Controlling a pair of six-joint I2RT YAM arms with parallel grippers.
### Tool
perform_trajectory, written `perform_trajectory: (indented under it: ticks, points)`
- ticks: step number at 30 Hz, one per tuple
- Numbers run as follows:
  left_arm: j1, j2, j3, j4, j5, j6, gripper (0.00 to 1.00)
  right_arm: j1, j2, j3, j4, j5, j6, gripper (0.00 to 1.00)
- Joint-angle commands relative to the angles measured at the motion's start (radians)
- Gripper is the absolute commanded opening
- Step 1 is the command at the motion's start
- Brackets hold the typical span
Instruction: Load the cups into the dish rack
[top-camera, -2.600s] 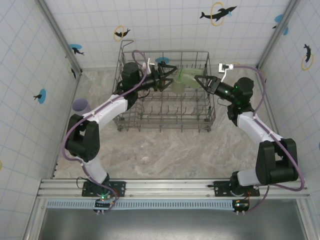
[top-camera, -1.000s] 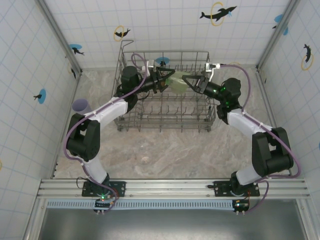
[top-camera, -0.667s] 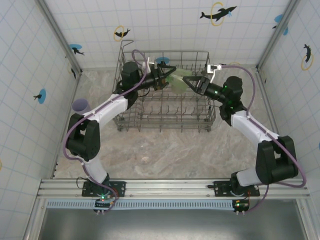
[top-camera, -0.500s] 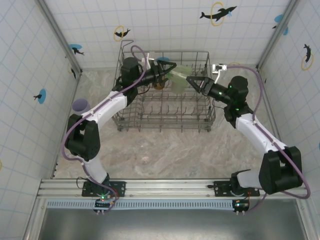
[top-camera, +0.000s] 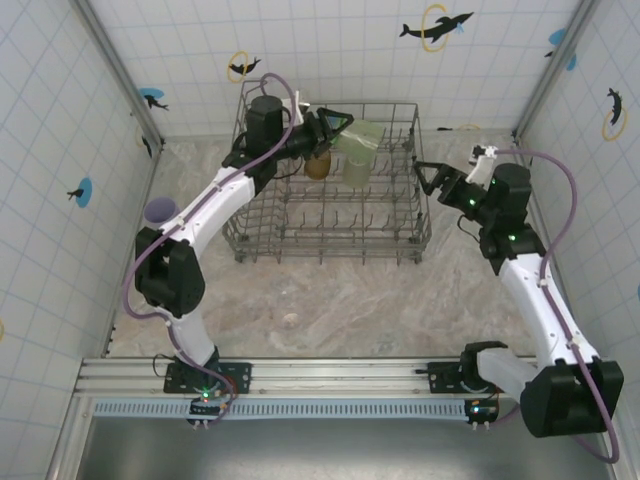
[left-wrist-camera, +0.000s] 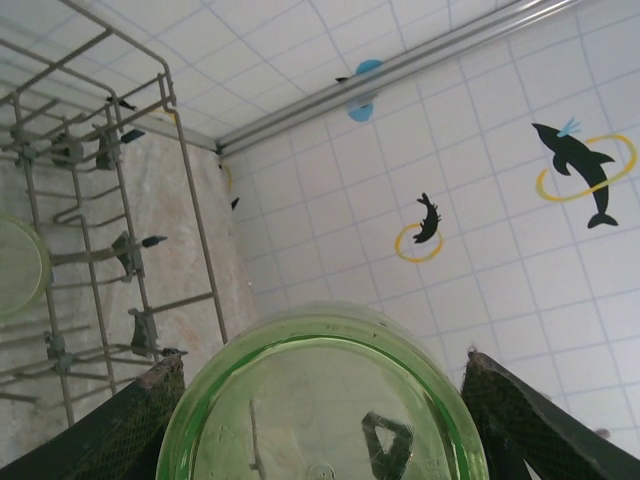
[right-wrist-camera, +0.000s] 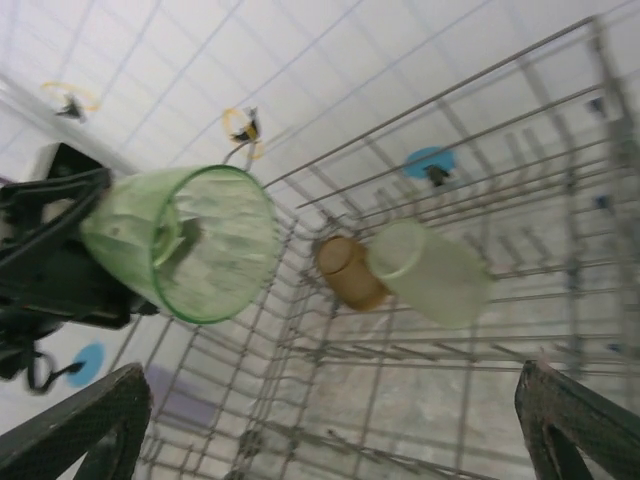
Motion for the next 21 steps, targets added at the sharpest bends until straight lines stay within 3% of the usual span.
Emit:
perform_trajectory:
  ticks: [1, 9, 21]
  points:
    - [-0.022, 0.032, 0.098, -0.105, -0.071, 0.108, 0.00, -0.020, -0.049, 0.016, -0.157, 0.120, -0.097, 1.00]
    - [-0.050, 0.118, 0.270, -0.272, -0.215, 0.239, 0.00, -0.041, -0.112, 0.049, -0.357, 0.256, -0.201, 1.00]
    - [-0.118, 0.258, 0.433, -0.267, -0.290, 0.335, 0.00, -0.042, -0.241, -0.013, -0.477, 0.410, -0.263, 1.00]
